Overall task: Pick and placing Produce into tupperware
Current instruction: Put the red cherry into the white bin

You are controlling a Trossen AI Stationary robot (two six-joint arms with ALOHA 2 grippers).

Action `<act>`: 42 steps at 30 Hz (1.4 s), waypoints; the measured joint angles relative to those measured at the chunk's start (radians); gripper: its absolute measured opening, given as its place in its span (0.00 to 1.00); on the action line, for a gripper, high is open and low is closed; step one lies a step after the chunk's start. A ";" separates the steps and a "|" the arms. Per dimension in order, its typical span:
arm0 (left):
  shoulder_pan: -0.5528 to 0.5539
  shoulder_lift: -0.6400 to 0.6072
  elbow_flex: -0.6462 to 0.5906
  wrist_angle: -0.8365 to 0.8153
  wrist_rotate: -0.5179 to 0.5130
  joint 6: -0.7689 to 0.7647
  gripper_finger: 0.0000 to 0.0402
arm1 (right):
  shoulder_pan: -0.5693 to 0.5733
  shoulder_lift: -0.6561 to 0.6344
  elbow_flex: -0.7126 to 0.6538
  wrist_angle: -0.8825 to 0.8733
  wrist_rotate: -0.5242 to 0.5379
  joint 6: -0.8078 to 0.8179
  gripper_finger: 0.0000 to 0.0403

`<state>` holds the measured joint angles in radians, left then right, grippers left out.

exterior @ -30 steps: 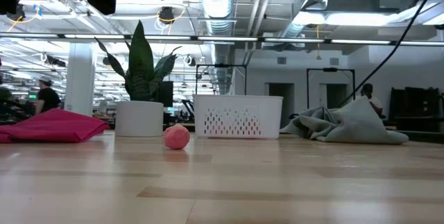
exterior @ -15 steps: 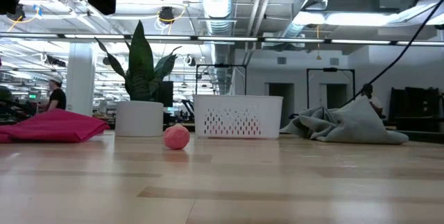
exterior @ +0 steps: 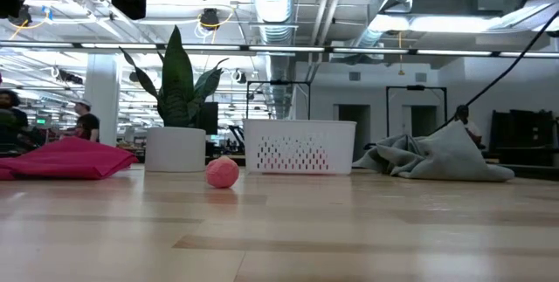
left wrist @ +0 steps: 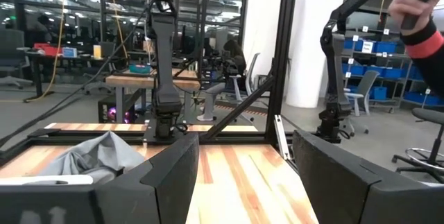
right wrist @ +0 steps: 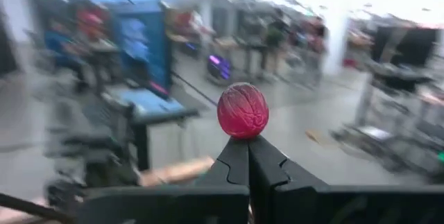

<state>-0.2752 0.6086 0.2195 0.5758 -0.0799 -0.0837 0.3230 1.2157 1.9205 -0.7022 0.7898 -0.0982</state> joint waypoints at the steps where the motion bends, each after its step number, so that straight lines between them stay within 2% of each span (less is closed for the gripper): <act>1: 0.000 0.000 0.000 0.000 0.000 0.000 0.56 | -0.031 0.002 0.000 0.033 -0.059 -0.015 0.02; 5: 0.000 0.000 0.000 -0.001 0.000 -0.001 0.56 | -0.176 0.003 0.000 0.078 -0.288 -0.009 0.02; 11: 0.000 0.000 0.000 -0.001 0.000 0.000 0.56 | -0.409 0.053 0.001 0.031 -0.557 0.095 0.02; 17: 0.000 0.000 0.000 -0.002 0.001 0.000 0.56 | -0.586 0.149 0.000 -0.053 -0.763 0.177 0.02; 27: 0.000 0.000 0.000 -0.005 0.002 0.000 0.56 | -0.725 0.353 0.000 -0.314 -0.891 0.241 0.03; 33: 0.000 0.000 0.000 -0.005 0.002 -0.001 0.56 | -0.719 0.500 0.000 -0.389 -0.904 0.249 0.03; 37: 0.000 0.000 0.000 -0.006 0.005 -0.003 0.56 | -0.711 0.606 0.000 -0.398 -0.970 0.244 0.03; 42: 0.000 0.000 0.000 -0.011 0.005 -0.007 0.56 | -0.703 0.734 0.000 -0.465 -0.981 0.231 0.03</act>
<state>-0.2752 0.6088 0.2195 0.5647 -0.0753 -0.0903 -0.3801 1.9493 1.9207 -1.1667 -0.1907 0.1331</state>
